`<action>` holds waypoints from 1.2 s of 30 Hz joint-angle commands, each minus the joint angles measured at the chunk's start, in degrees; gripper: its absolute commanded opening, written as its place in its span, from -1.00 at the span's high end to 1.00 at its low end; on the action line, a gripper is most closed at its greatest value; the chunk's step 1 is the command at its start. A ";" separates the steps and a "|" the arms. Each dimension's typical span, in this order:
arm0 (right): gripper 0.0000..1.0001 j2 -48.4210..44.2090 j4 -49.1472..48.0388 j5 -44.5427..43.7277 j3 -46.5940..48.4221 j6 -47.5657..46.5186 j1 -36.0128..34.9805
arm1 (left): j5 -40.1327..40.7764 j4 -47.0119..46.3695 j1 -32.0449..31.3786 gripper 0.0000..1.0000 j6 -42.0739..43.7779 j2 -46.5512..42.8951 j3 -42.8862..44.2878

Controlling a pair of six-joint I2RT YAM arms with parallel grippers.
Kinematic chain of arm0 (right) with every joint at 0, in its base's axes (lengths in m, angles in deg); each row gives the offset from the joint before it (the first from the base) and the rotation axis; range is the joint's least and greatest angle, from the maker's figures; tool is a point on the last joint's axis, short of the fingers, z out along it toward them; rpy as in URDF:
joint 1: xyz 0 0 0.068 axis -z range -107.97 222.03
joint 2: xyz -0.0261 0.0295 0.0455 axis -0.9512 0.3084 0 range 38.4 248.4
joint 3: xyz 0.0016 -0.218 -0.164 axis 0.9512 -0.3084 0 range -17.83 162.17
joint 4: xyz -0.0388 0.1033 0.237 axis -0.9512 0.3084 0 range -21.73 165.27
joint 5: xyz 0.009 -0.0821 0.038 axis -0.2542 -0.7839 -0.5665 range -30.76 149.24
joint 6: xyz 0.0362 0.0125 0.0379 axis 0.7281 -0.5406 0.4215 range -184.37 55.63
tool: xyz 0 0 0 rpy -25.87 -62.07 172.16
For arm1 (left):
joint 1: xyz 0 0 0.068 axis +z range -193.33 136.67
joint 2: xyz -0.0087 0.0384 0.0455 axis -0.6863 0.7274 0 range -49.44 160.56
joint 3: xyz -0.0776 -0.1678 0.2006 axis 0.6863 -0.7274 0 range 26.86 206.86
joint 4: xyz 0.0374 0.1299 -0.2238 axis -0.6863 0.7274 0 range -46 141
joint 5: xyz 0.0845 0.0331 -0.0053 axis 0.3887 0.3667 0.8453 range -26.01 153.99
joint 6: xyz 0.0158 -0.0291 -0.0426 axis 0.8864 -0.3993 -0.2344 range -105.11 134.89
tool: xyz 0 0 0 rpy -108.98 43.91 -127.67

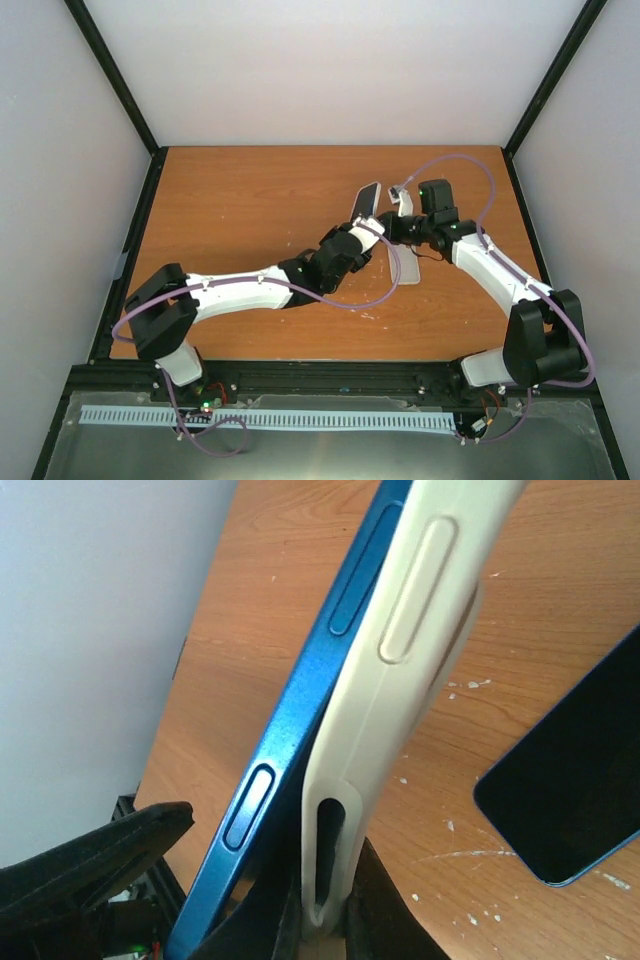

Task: Take the phone out of the phone case
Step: Remove the phone case from the phone.

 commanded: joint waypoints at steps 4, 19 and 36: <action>0.95 -1.83 0.33 8.46 0.18 -0.26 -0.40 | 5.62 -0.72 2.05 0.51 0.22 -0.03 0.52; 0.94 -4.55 -1.43 12.19 -1.47 0.27 -0.42 | 14.27 -3.86 3.75 0.21 5.18 4.55 2.60; 0.94 -4.17 4.50 3.46 -0.67 -7.61 0.44 | 3.92 3.12 8.19 0.54 -2.37 -18.18 -4.24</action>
